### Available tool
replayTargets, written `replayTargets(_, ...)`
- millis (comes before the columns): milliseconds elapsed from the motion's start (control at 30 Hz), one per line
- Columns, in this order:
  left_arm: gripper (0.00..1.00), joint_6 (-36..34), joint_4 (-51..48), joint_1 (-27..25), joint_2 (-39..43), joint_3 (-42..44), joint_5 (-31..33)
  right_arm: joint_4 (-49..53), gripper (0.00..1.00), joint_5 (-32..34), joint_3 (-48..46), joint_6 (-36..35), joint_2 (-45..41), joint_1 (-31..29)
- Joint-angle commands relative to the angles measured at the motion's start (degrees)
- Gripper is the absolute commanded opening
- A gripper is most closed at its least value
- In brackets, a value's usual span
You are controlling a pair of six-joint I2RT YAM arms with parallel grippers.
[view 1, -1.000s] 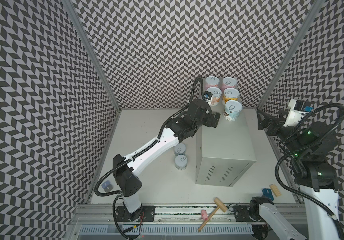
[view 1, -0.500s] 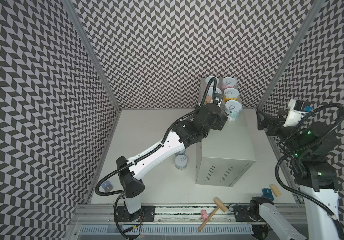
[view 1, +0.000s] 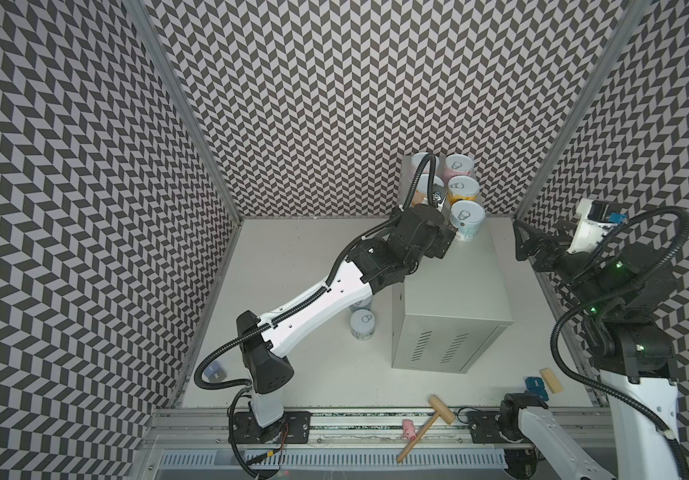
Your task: Place and organize the canned foods onto the counter
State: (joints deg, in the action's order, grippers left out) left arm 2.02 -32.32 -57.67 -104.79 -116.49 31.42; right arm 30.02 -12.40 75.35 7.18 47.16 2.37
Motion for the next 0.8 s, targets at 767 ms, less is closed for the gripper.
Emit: replayTargets(767, 1.0, -0.6, 0.3, -0.2, -1.9, -2.2, -2.0, -2.7, 0.99, -1.0, -1.6, -0.6, -0.8, -0.3)
